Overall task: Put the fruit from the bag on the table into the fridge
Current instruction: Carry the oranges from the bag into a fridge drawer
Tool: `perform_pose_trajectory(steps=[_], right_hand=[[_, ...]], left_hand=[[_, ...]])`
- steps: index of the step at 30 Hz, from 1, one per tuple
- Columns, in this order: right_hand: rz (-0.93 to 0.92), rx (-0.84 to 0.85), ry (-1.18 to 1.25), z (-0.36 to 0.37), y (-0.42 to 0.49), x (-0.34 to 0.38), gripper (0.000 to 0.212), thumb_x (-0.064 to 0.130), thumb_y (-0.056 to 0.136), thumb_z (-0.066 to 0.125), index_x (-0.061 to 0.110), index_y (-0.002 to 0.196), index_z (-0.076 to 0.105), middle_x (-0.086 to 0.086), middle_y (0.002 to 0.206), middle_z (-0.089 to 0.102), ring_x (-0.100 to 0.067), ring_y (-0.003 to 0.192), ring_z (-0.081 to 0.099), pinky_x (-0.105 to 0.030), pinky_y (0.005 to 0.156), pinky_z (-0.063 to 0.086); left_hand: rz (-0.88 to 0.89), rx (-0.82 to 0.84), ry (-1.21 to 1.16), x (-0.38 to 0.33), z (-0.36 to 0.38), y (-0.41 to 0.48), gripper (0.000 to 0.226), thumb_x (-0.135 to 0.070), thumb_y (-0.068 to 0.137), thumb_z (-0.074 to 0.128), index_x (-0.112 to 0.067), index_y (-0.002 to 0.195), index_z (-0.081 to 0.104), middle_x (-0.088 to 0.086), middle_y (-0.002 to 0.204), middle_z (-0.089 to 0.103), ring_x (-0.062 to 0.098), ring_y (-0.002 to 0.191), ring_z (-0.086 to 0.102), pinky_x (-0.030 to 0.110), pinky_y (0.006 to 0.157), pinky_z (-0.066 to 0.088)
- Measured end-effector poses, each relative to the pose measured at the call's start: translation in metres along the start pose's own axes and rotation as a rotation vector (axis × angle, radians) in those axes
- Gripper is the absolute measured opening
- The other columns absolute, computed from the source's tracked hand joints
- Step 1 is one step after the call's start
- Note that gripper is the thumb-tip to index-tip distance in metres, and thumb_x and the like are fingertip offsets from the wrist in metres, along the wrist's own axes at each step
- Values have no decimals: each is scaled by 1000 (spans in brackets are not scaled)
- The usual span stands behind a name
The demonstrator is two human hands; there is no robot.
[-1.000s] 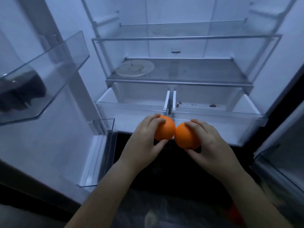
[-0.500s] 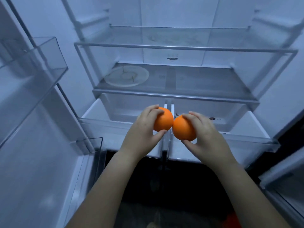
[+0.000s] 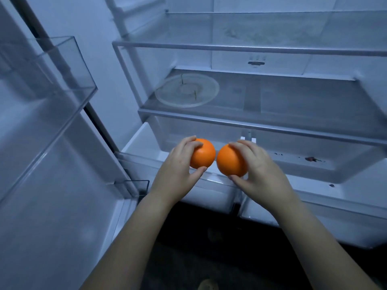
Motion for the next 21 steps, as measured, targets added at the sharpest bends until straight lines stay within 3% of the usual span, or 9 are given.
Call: perform_pose_trajectory(steps=[9,17,21], right_hand=[[-16,78,-23,27,23,-1,72,32,76,72,30,138,36,5,143,38,-19,128,36,-34,88,44],[-46,98,-27,40,33,10,73,36,75,73,29,138,36,5,140,40,-19,126,39,-35,92,44],[-47,107,-27,43,37,13,73,37,74,73,28,138,37,4,139,41,-19,125,40,-37,93,45]], left_hand=[[-54,-3,-2,32,-6,-3,52,-28,80,72,-23,126,48,-5,140,41,15,121,45,28,91,42],[-34,14,-31,37,-15,-11,51,-30,83,70,-21,127,45,-4,141,39,9,121,42,17,88,34],[-23,-3,-35,42,-16,-7,51,-28,82,70,-19,126,46,-3,139,40,12,119,45,21,88,38]])
Point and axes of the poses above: each hand's wrist, its own y-axis towards the middle knuckle, its own z-axis out of the palm, x = y × z, the point moved 8 cm from there along y, towards the middle knuckle
